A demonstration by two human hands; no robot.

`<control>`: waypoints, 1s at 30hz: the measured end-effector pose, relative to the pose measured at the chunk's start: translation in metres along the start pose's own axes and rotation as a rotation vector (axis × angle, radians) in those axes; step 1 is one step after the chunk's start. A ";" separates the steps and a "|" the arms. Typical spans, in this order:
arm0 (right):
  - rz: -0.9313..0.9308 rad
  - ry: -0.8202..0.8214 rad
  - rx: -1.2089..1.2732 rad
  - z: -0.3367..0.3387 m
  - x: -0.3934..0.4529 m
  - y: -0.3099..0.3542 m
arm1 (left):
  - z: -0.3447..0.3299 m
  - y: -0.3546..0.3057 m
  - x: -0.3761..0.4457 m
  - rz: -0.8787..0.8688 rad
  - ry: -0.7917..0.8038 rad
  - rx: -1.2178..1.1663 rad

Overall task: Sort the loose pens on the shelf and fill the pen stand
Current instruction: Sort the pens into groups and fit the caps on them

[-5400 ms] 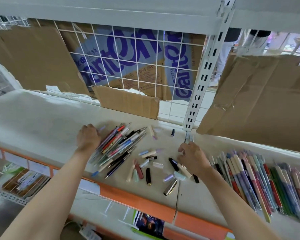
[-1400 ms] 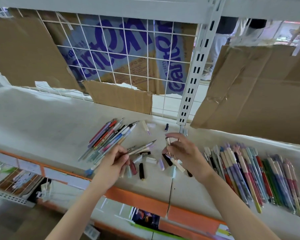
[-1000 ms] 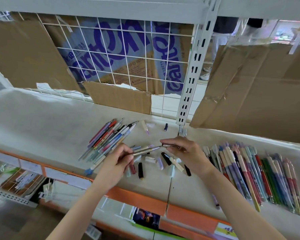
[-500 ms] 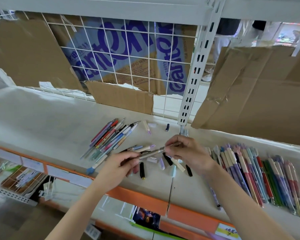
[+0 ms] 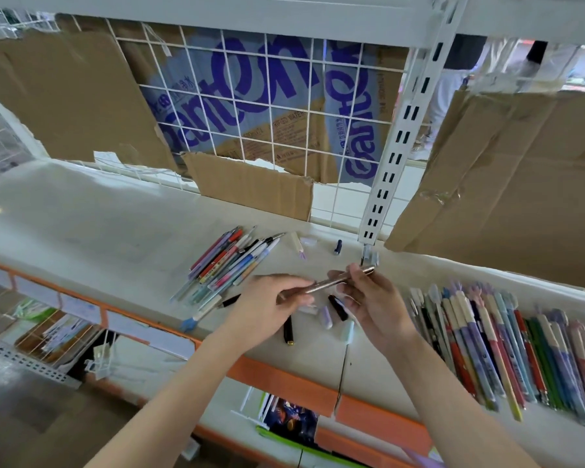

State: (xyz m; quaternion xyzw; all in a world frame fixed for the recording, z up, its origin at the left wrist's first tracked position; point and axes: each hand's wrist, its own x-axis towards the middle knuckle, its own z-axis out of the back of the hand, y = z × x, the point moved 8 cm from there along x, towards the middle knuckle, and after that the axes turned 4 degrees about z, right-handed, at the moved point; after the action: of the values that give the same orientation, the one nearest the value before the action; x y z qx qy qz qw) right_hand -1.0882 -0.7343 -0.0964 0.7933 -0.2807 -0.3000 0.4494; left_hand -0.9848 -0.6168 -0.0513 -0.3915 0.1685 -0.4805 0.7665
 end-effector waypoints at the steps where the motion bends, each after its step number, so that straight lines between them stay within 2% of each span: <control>1: 0.052 -0.009 -0.045 0.003 0.002 0.011 | -0.003 0.007 0.001 0.031 0.025 -0.022; 3: 0.167 -0.054 -0.256 0.013 0.003 0.035 | 0.003 0.025 0.001 0.115 -0.029 -0.026; 6: 0.273 -0.079 -0.787 0.029 0.001 0.060 | 0.026 0.054 -0.004 0.231 -0.213 0.123; 9: 0.259 -0.017 -1.254 0.042 0.003 0.055 | 0.033 0.070 -0.008 0.276 -0.221 0.219; 14: 0.169 0.099 -1.532 0.047 0.002 0.031 | 0.029 0.067 -0.016 0.278 -0.206 0.243; 17: 0.140 0.073 -1.782 0.048 -0.001 0.030 | 0.014 0.053 -0.019 0.224 -0.141 0.296; 22: 0.161 0.119 -1.702 0.042 -0.007 0.027 | -0.011 0.042 -0.023 0.238 -0.039 0.438; 25: 0.149 0.157 -1.773 0.038 -0.012 0.018 | -0.015 0.037 -0.021 0.239 -0.016 0.581; 27: 0.175 0.156 -1.808 0.035 -0.014 0.016 | -0.017 0.036 -0.019 0.238 -0.013 0.594; 30: 0.158 0.132 -1.745 0.038 -0.015 0.016 | -0.006 0.040 -0.018 0.190 -0.132 0.495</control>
State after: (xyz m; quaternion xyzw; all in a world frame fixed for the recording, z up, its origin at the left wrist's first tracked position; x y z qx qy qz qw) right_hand -1.1288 -0.7515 -0.0951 0.1607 0.0211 -0.3291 0.9303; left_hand -0.9732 -0.5945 -0.0881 -0.2049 0.0315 -0.4063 0.8899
